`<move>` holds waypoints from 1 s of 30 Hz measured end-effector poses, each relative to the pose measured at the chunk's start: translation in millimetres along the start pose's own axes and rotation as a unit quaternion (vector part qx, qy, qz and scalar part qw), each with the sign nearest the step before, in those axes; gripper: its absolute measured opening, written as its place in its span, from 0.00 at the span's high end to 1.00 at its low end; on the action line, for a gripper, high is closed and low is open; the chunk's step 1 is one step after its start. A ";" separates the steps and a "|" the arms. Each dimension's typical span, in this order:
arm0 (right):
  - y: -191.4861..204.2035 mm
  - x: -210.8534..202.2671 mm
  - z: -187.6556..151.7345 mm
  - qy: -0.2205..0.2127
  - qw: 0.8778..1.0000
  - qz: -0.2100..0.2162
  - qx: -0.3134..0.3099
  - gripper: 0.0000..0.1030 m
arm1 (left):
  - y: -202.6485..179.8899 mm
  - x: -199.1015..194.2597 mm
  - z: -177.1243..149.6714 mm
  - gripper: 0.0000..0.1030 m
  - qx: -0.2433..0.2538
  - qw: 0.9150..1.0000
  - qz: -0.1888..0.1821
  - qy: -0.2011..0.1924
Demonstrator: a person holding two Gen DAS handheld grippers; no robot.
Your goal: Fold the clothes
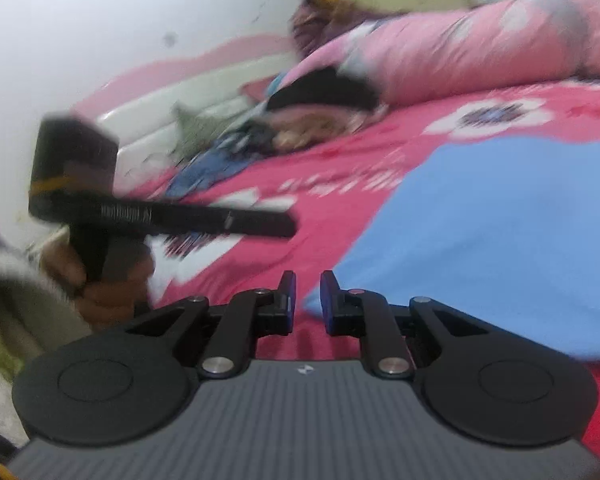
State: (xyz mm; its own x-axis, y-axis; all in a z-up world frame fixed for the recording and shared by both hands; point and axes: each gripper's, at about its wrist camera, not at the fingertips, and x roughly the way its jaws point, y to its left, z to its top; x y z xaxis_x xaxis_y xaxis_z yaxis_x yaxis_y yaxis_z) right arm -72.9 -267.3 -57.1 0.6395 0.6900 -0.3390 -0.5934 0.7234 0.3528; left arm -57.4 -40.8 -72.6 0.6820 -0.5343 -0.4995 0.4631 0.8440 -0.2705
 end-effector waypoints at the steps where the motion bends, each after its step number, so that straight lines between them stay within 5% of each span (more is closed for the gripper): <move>1: -8.7 -9.0 3.8 -0.014 1.000 -0.026 0.009 0.87 | -3.8 5.8 2.6 0.28 0.010 1.000 -0.002 0.001; 7: -50.2 -39.8 11.2 -0.069 0.985 -0.150 0.051 0.87 | -29.7 39.5 3.4 0.28 0.067 0.997 0.012 0.030; 14: -63.2 -49.4 -14.5 -0.041 0.972 -0.228 0.044 0.89 | -41.7 54.0 -19.2 0.28 0.098 0.993 0.024 0.059; 24: -81.4 -76.4 -18.5 -0.072 0.948 -0.299 0.082 0.86 | -37.0 51.6 -22.0 0.27 0.092 0.994 0.020 0.059; 30: -70.4 -78.1 -4.1 -0.100 0.952 -0.282 0.069 0.86 | -37.6 51.7 -20.7 0.27 0.089 0.994 0.019 0.060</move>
State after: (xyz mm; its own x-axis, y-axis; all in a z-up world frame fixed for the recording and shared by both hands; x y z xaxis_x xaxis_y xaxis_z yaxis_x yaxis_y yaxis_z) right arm -83.1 -372.0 -59.1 0.9261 0.1637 -0.3399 -0.0665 0.9577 0.2800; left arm -51.3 -99.1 -105.3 0.6341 -0.4834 -0.6035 0.5375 0.8366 -0.1055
